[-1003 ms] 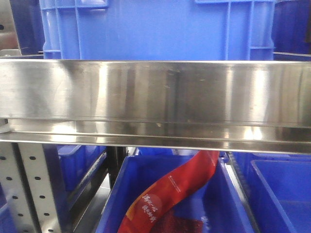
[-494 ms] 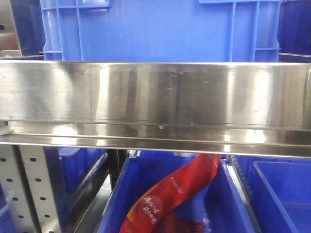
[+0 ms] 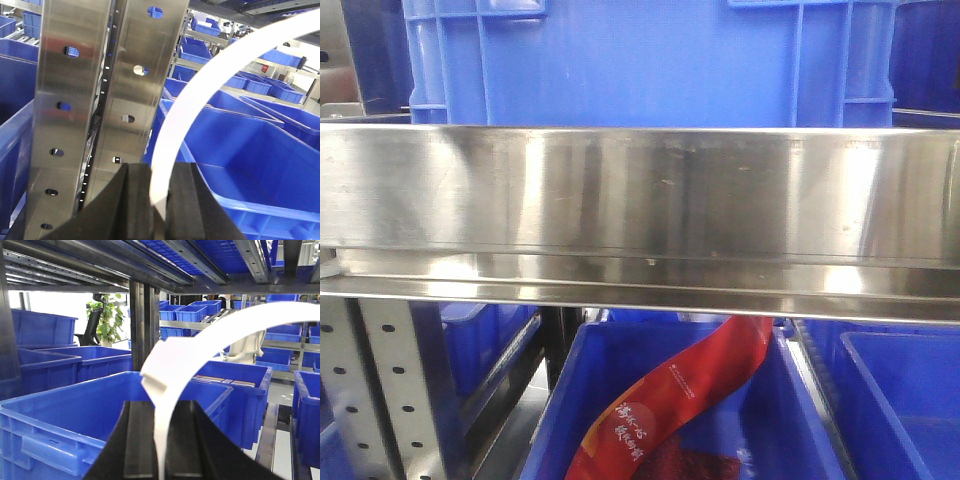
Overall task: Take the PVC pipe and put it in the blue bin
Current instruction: 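Position both held clamps above the blue bins on the shelf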
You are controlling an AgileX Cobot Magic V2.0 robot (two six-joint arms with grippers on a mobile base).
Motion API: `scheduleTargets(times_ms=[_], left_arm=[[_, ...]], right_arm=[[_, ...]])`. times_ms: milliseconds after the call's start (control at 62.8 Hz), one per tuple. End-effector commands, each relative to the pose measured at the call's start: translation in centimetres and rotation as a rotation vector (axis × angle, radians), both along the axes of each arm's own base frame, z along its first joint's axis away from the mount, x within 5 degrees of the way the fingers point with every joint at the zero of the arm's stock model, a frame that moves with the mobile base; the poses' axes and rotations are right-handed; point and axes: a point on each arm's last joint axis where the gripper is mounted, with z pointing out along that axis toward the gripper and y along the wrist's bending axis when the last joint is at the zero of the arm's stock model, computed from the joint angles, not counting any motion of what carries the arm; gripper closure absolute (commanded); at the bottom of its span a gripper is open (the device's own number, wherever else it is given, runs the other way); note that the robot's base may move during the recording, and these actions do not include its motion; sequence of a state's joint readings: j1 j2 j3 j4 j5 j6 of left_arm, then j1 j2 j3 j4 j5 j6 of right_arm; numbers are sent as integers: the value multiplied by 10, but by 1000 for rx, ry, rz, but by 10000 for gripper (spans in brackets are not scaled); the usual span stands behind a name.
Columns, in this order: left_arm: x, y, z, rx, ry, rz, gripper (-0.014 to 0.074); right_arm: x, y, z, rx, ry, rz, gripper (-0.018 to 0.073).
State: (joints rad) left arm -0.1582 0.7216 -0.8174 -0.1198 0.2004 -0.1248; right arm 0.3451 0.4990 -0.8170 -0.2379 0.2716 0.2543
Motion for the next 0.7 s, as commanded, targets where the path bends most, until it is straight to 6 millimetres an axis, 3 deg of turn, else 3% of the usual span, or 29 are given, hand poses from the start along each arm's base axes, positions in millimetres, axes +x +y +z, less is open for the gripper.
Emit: scheduleTargets(times_ms=[0, 318, 509, 685], left_arm=[[-1, -1, 3, -14, -20, -6, 707], [-3, -6, -8, -43, 136, -55, 707], [-8, -26, 10, 13, 91, -199, 707], [3, -56, 32, 70, 10, -347, 707]], right_arm=[[-2, 0, 6, 4, -61, 6, 727], [-3, 1, 10, 14, -114, 18, 727], [-5, 2, 14, 25, -156, 27, 727], [1, 3, 11, 14, -119, 23, 727]])
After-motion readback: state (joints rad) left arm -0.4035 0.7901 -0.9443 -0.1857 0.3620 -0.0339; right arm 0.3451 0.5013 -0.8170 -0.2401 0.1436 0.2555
